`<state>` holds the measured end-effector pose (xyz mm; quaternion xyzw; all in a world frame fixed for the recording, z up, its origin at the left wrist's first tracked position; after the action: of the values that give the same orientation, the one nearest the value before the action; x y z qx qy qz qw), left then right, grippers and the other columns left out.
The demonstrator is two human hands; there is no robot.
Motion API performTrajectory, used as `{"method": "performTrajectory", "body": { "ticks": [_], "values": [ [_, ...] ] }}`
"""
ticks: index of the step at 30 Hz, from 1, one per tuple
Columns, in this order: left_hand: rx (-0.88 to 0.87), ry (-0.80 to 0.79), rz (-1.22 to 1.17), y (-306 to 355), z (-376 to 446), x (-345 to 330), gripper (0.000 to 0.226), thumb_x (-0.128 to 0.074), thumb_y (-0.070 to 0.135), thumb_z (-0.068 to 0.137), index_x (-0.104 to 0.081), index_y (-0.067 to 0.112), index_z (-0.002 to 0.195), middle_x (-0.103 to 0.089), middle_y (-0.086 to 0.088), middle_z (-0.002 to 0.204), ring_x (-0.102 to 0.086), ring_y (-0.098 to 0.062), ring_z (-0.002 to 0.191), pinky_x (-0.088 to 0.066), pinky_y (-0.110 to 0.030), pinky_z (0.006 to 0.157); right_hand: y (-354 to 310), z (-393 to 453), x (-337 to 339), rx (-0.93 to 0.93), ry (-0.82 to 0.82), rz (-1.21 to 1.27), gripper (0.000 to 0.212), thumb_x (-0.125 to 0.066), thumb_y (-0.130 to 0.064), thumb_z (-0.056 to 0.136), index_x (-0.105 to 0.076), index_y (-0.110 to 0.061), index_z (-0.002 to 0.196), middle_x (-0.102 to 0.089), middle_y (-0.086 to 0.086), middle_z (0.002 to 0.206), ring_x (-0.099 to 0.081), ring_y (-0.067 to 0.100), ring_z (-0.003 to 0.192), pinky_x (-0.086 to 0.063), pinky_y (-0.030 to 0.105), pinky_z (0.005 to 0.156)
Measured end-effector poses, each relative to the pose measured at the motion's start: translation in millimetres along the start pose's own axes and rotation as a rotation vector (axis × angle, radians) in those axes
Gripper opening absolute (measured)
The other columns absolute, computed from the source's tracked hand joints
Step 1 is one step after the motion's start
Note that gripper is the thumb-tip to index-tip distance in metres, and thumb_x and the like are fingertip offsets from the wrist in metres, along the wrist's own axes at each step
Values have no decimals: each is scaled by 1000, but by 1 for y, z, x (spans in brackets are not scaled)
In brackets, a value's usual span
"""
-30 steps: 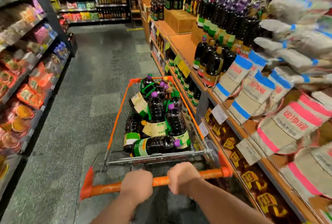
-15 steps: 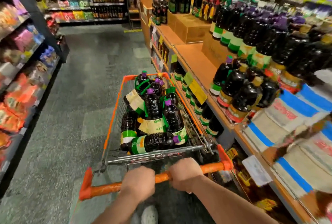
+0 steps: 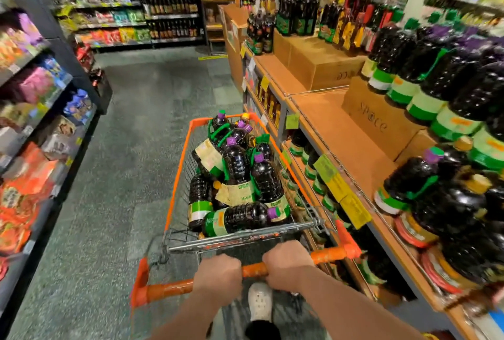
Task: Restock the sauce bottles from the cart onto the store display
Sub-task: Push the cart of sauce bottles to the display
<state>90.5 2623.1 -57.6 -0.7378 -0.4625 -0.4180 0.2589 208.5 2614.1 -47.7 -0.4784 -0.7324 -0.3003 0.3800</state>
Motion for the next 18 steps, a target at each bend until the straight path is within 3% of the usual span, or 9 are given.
{"method": "performTrajectory", "body": {
  "ticks": [6, 11, 15, 18],
  "values": [
    [36, 46, -14, -61, 93, 55, 25, -54, 32, 81, -65, 18, 99, -67, -6, 96, -65, -28, 89, -51, -36, 77, 40, 103, 62, 60, 26, -3, 17, -50, -34, 86, -61, -20, 85, -53, 1, 67, -55, 24, 63, -45, 33, 58],
    [53, 44, -8, -110, 164, 105, 25, -48, 26, 83, -63, 18, 102, -67, -6, 101, -64, -29, 94, -51, -37, 80, 69, 180, 116, 57, 24, 21, 13, -50, -27, 87, -56, -19, 78, -45, 0, 61, -43, 20, 52, -36, 31, 52],
    [92, 72, -2, -148, 213, 140, 25, -49, 28, 83, -66, 19, 99, -68, -5, 101, -65, -28, 95, -51, -36, 79, 90, 239, 155, 18, 73, 68, 16, -52, -27, 84, -65, -18, 89, -66, 6, 84, -63, 29, 79, -41, 34, 63],
    [76, 60, 6, -171, 246, 158, 24, -48, 26, 82, -66, 20, 97, -68, -5, 100, -65, -28, 93, -51, -35, 77, 100, 277, 173, 23, 70, 81, 18, -53, -27, 83, -66, -16, 89, -67, 7, 87, -64, 30, 81, -43, 35, 64]
  ]
}}
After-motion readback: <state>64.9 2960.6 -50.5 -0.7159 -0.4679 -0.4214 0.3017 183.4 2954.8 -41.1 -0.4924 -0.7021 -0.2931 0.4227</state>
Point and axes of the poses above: each hand's wrist, its own z-axis towards the middle knuckle, its own x-axis out of the back of the hand, y = z × x, the point moved 7 cm from there along z, towards the middle knuckle
